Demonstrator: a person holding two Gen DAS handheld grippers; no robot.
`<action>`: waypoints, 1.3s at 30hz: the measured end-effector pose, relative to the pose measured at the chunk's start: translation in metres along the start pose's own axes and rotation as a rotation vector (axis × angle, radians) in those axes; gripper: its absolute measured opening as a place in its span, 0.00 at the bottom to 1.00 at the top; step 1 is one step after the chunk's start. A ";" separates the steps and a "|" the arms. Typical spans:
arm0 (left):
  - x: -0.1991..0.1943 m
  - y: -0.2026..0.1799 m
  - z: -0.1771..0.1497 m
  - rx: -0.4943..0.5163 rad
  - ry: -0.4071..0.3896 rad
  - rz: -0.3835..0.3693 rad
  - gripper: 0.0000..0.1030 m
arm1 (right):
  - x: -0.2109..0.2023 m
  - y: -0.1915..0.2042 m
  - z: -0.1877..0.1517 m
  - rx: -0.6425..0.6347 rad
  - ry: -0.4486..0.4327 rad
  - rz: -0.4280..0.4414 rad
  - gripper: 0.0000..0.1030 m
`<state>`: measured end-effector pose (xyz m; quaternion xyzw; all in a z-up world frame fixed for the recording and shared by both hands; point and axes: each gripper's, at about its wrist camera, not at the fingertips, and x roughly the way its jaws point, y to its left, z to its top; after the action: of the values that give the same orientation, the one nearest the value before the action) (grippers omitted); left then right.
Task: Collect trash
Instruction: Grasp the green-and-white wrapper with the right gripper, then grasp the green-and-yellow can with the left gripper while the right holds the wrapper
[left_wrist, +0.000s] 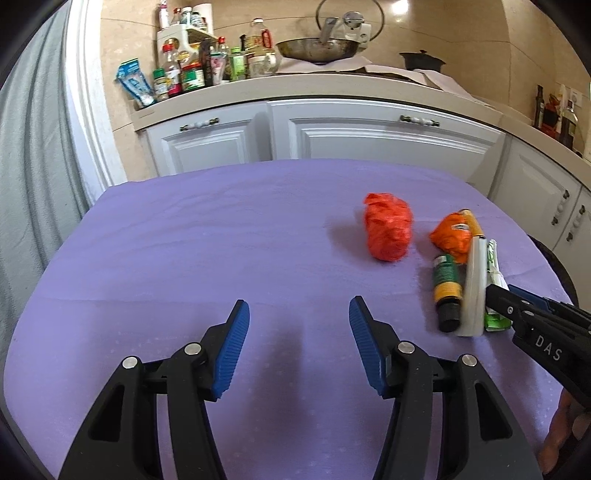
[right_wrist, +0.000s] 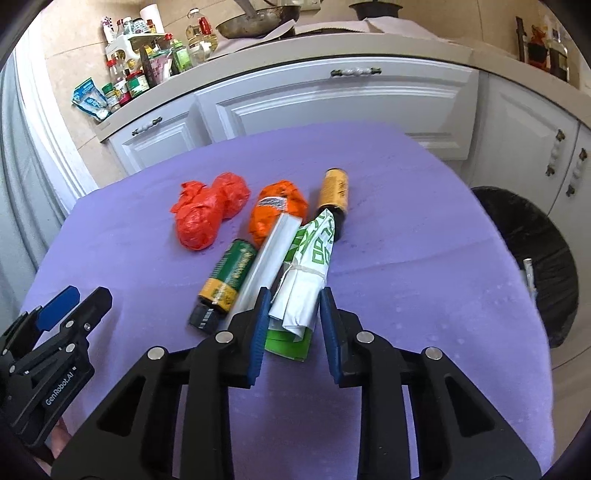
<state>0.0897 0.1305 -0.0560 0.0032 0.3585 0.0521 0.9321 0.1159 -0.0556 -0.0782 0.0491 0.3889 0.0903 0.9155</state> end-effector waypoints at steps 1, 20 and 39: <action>0.000 -0.004 0.001 0.002 0.002 -0.012 0.54 | -0.001 -0.003 0.000 -0.002 -0.004 -0.009 0.26; 0.023 -0.076 0.011 0.065 0.068 -0.125 0.54 | -0.019 -0.080 0.003 0.028 -0.042 -0.106 0.26; 0.038 -0.081 0.011 0.065 0.130 -0.157 0.24 | -0.024 -0.085 0.002 0.021 -0.053 -0.089 0.25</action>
<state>0.1322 0.0543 -0.0766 0.0018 0.4189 -0.0328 0.9074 0.1119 -0.1437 -0.0739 0.0437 0.3671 0.0439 0.9281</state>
